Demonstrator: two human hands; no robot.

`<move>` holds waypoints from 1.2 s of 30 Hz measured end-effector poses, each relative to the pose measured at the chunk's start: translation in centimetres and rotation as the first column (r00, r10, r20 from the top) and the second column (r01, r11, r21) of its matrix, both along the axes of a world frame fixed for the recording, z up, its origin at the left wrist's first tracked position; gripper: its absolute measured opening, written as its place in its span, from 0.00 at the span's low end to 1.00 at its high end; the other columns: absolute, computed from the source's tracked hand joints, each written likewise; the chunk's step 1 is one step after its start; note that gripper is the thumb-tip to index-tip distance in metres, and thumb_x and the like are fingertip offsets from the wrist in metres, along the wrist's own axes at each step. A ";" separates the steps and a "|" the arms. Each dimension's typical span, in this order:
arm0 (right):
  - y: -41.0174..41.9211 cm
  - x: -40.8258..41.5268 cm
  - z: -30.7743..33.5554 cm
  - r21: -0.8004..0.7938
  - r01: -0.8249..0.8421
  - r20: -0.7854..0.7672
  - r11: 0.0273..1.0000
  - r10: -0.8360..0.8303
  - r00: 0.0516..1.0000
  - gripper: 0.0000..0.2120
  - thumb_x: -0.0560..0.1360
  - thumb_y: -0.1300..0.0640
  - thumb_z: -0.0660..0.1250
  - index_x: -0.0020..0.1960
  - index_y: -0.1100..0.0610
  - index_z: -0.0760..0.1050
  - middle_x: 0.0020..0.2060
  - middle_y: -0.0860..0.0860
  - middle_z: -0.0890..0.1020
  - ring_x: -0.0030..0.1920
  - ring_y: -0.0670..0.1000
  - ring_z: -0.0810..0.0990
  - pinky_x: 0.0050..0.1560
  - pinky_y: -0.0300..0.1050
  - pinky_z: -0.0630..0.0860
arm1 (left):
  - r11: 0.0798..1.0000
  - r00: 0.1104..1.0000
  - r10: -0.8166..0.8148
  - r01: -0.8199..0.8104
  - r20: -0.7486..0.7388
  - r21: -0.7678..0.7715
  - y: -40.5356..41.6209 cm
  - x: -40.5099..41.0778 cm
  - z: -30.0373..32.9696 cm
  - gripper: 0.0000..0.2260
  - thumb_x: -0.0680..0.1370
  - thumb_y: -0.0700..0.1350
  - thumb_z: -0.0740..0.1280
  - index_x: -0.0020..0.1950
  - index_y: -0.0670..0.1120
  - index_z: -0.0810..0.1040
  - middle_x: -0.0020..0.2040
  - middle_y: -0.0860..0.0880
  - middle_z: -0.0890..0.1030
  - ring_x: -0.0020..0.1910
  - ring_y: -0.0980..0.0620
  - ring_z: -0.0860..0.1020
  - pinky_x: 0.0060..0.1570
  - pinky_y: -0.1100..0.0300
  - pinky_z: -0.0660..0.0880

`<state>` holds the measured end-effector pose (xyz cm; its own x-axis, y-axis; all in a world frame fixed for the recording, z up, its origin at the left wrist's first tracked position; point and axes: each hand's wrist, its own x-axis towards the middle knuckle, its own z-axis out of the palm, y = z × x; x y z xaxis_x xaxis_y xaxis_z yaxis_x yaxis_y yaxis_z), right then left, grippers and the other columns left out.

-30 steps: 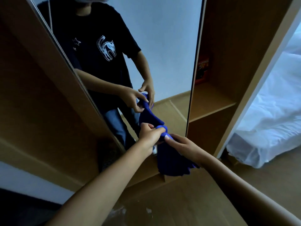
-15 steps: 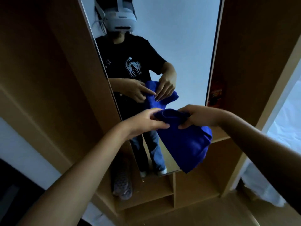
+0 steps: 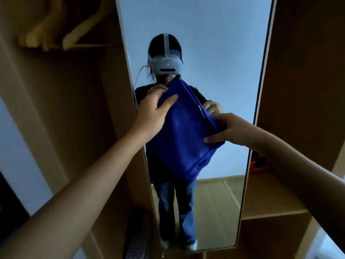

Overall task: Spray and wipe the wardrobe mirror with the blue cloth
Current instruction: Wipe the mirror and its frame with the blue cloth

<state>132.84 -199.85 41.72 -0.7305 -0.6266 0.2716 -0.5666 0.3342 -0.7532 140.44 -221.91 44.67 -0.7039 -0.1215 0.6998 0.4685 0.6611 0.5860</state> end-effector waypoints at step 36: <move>-13.1 -1.0 22.2 -0.804 0.194 -0.441 0.562 -0.783 0.440 0.19 0.75 0.61 0.60 0.66 0.54 0.66 0.68 0.56 0.65 0.51 0.55 0.76 0.43 0.49 0.78 | 0.793 0.646 0.592 -0.572 -0.482 0.207 -2.6 -6.2 18.8 0.15 0.83 0.53 0.54 0.58 0.42 0.69 0.62 0.44 0.67 0.42 0.54 0.74 0.33 0.68 0.66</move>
<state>131.81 -213.00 63.88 -0.2042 0.2925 0.9342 -0.8450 0.4292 -0.3191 134.29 -224.53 63.47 -0.0318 -0.4138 0.9098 0.2204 0.8850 0.4102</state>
